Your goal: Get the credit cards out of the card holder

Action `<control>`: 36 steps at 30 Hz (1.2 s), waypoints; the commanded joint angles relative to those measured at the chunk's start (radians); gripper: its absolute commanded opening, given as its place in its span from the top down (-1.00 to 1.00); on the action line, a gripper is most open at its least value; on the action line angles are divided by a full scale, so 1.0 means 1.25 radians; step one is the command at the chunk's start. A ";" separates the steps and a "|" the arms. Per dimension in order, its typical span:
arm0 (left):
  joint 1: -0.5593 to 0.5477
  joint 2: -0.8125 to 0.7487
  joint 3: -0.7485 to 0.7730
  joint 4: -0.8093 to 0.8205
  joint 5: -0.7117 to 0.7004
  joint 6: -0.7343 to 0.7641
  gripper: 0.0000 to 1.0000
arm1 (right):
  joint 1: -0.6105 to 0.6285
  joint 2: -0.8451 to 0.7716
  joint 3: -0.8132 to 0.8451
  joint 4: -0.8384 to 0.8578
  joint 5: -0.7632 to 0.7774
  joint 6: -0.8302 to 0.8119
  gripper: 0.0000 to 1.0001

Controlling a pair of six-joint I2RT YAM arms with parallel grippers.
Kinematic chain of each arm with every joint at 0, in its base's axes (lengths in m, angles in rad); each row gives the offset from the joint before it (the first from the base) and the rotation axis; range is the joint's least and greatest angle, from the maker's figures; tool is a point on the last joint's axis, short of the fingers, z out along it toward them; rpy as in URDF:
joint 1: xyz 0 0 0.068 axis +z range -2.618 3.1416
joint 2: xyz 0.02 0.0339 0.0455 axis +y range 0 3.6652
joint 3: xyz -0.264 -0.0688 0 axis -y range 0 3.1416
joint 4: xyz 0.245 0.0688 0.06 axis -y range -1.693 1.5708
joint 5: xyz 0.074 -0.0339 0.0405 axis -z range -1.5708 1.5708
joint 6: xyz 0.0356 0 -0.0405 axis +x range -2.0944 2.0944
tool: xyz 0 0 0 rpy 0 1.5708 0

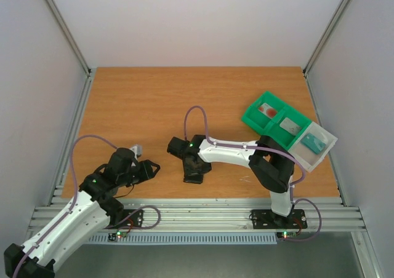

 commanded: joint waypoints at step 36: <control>-0.058 0.354 -0.098 0.656 0.235 -0.127 0.00 | 0.021 -0.336 -0.270 0.349 -0.057 -0.137 0.98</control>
